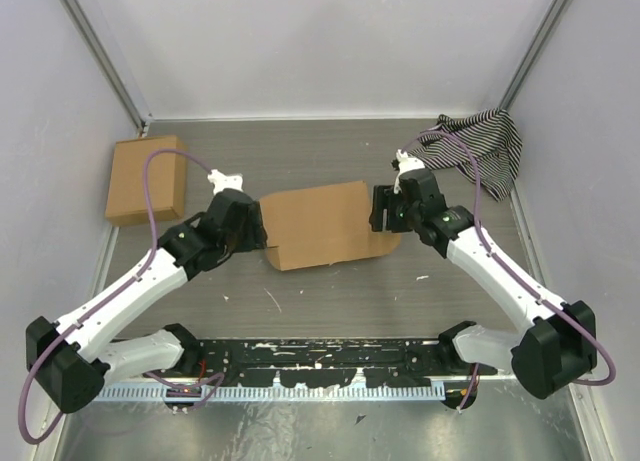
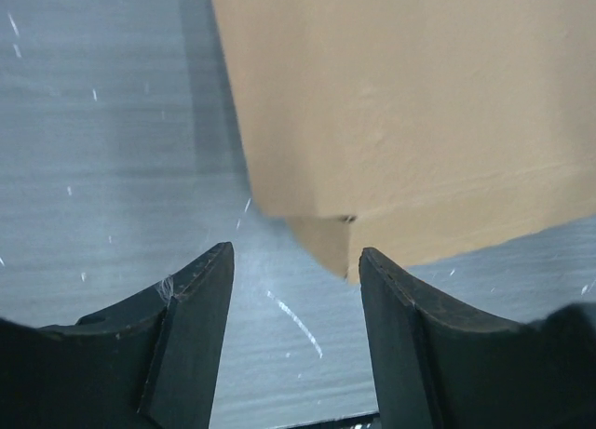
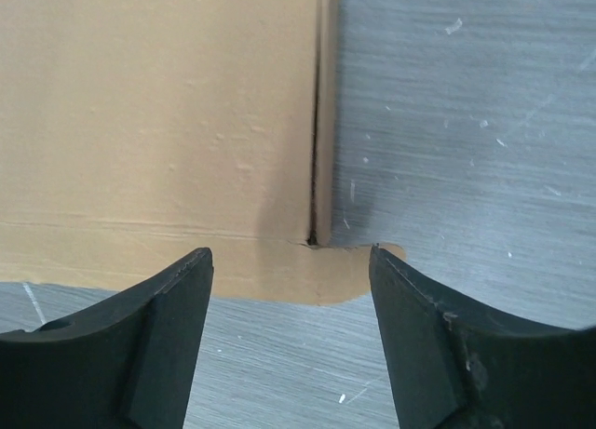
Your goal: Fold the paper box
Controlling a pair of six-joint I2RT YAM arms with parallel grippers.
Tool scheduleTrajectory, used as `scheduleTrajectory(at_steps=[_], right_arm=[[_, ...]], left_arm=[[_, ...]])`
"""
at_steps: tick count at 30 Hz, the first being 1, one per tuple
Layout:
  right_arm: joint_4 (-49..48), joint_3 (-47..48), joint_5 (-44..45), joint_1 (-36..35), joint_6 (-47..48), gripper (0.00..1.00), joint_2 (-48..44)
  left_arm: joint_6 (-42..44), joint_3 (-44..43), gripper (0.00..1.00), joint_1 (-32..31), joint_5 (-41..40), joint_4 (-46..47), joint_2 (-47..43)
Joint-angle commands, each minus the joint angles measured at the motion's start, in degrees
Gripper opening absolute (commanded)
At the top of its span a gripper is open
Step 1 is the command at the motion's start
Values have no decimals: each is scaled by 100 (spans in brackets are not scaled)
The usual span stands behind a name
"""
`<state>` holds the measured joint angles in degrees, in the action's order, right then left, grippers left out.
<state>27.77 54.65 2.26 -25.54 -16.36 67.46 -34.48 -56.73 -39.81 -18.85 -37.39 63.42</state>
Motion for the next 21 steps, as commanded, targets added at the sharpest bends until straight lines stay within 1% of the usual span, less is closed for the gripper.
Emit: scheduleTrajectory(at_steps=[1,5,9,12,16,18,21], right_arm=[[-100,-369,363,333,-320,74,-3],[-427,-835,-230,920,-550,75,-304],[-757,-1365,-784,1046,-851,89,-872],[-1152,-1849,-1303,1106,-1164,96,-1101],[-2117,-2506,-2079,1201,-1655,97,-1098],[-2466,-2686,-2172,1203,-1764,98,-993],[-2688,-2741,-2207,1210,-1744,98,-785]], left_arm=[[-698,928,63,-10,357,216,-283],[-780,1197,63,-11,327,292,-381],[-727,1145,63,-15,243,294,-356],[-743,1066,63,-17,215,331,-350],[-745,1020,62,-17,217,370,-373],[-723,1000,62,-17,185,324,-383],[-709,1010,62,-22,154,260,-432]])
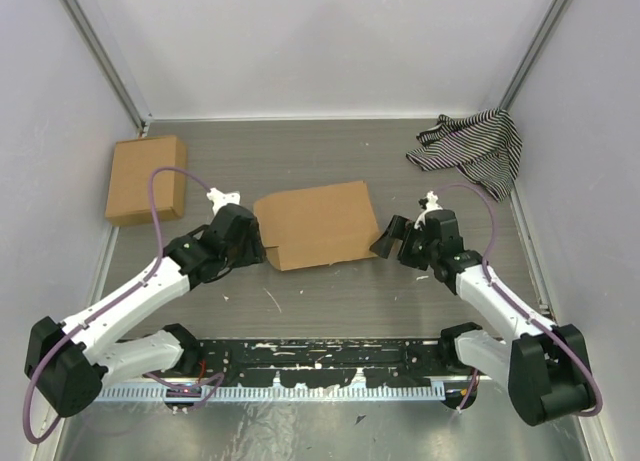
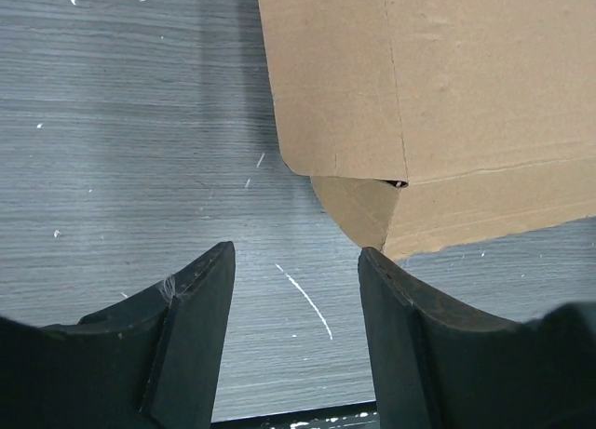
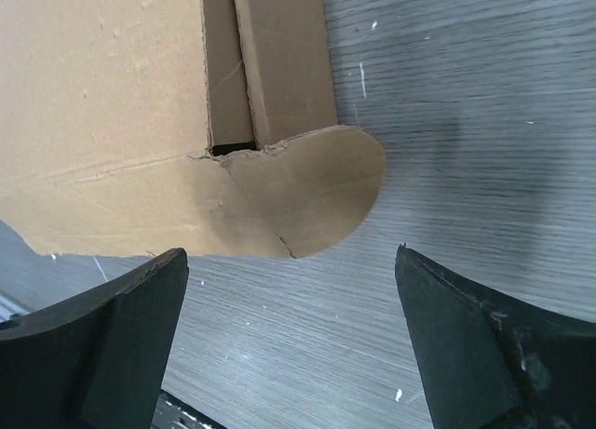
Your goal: Fold the paper box
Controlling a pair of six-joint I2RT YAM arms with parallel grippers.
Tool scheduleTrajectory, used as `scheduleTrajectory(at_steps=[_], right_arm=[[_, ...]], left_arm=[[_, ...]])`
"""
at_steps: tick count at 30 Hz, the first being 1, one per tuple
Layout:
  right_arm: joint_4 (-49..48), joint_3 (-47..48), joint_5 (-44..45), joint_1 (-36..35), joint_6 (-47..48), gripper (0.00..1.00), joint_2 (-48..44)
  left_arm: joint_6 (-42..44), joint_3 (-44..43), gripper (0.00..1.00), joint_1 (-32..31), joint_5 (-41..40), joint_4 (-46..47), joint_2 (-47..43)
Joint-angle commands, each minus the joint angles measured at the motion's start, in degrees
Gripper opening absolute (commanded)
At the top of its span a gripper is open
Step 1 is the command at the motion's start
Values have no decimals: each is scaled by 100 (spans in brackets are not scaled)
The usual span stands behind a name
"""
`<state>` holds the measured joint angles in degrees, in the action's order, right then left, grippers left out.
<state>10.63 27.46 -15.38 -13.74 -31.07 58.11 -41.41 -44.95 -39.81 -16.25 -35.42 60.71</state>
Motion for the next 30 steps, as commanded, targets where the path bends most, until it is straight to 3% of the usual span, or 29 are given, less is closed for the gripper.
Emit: scheduleTrajectory(at_steps=[1,8,17,30], right_arm=[[-1037,-24,-479,37,-263,98,217],[-1536,29,-1160,64,-438,92,55],[-894,777,-1178,66,-398,84,-348],[-1141,1638,-1350,66,-403,82,347]], left_arm=[[-16,-153,62,-16,-114,54,-186],[-60,-95,61,-14,-192,-11,-383],[-1,-341,61,-16,-282,-209,-402],[348,-891,60,-16,-63,-384,-357]])
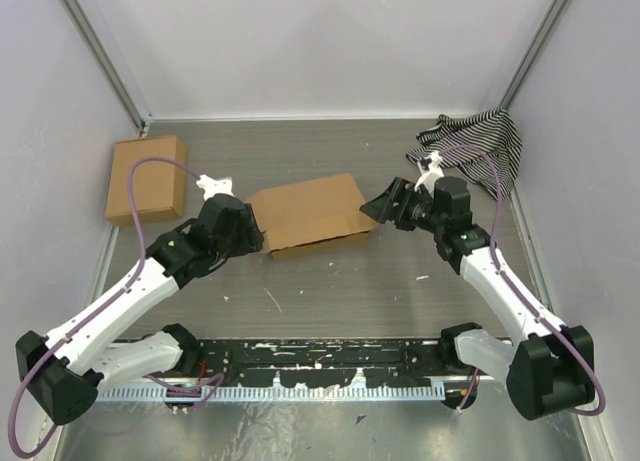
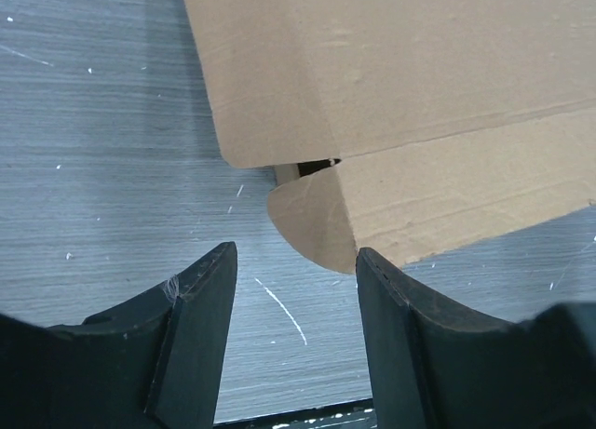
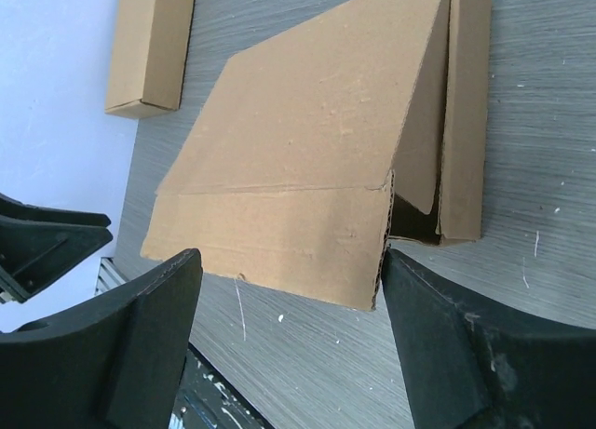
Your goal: Fold the paper box
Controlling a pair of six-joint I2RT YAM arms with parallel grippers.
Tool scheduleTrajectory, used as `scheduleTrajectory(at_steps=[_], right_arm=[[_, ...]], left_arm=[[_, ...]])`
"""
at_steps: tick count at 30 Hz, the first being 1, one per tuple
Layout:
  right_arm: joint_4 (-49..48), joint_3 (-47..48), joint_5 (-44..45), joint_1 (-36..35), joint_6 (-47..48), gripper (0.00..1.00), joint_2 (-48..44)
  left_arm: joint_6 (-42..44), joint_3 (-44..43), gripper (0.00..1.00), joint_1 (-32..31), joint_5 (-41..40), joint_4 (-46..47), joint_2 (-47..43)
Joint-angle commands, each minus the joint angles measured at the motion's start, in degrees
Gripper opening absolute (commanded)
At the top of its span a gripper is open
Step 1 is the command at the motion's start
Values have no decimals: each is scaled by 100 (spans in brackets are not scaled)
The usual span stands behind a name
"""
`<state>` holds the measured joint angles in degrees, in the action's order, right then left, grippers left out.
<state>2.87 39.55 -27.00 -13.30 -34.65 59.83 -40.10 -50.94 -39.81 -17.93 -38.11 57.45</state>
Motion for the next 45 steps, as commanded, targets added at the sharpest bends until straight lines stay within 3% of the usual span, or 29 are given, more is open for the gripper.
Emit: scheduleTrajectory(at_steps=[1,6,13,19,35,45], right_arm=[[-412,495,-209,23,-68,82,253],[-594,845,-379,22,-240,80,594],[-554,1183,-506,20,-259,79,834],[-672,1248,-653,20,-368,78,991],[-515,1633,-804,25,-367,77,1250],[-450,1822,-951,21,-355,78,1399]], left_arm=[[247,-356,60,-15,129,-144,-15],[407,-667,60,-18,224,-294,11],[1096,-1174,58,-200,1189,-357,500],[1841,-1817,60,-945,12,-776,1195],[2865,-2412,63,-1645,-1581,-689,2242],[3257,-2511,61,-1690,-2767,-262,2822]])
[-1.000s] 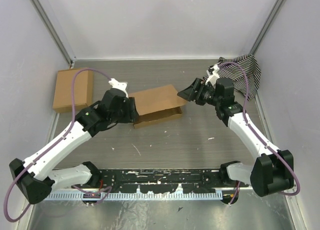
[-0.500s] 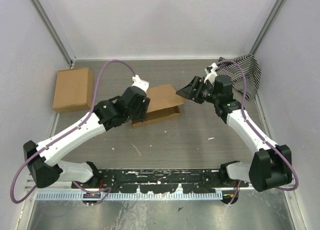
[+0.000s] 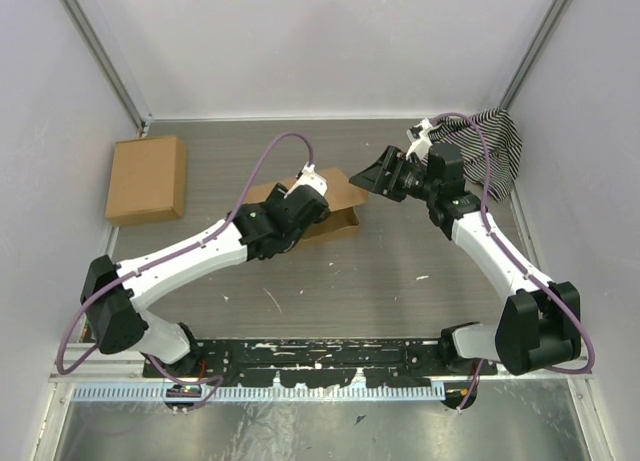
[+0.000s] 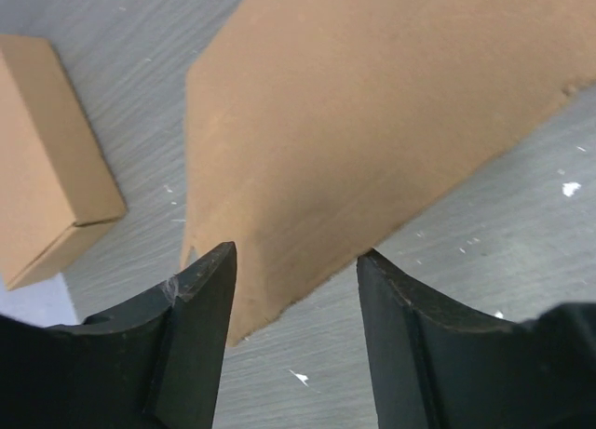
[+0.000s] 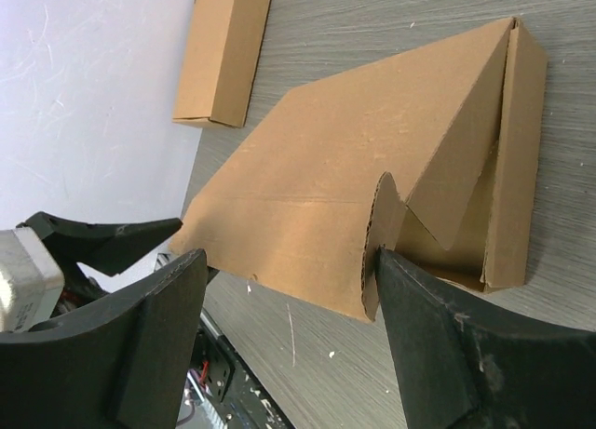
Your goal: Fold the paper box
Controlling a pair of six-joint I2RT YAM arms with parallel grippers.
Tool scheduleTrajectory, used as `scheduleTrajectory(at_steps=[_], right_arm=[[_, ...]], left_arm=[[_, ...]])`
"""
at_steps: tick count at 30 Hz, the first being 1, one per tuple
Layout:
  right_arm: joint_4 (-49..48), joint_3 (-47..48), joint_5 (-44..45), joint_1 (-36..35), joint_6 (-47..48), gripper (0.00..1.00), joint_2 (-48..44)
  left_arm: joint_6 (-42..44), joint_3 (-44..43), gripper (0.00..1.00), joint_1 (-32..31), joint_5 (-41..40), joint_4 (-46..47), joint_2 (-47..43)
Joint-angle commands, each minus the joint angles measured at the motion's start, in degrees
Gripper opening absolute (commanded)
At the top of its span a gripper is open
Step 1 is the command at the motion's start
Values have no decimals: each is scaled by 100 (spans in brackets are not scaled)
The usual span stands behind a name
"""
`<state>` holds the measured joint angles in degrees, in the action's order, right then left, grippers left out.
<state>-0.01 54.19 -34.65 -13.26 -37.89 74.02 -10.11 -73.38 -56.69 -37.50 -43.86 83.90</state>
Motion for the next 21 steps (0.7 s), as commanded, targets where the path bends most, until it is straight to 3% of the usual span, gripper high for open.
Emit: scheduleTrajectory(at_steps=[1,6,12,16,21], right_arm=[[-129,387,-190,16,-10,78,-15],[72,547,-200,23,144,77,7],[325,634,-106,16,398,78,9],[586,674,132,23,718,78,-44],[800,682,399,21,948,78,-154]], left_arm=[[268,-309,59,-4,-950,309,266],[482,-486,46,-6,-1167,360,660],[782,-631,16,-5,-1255,553,883],[1052,-747,5,8,-1357,752,954],[1334,-872,0,77,-1369,931,1088]])
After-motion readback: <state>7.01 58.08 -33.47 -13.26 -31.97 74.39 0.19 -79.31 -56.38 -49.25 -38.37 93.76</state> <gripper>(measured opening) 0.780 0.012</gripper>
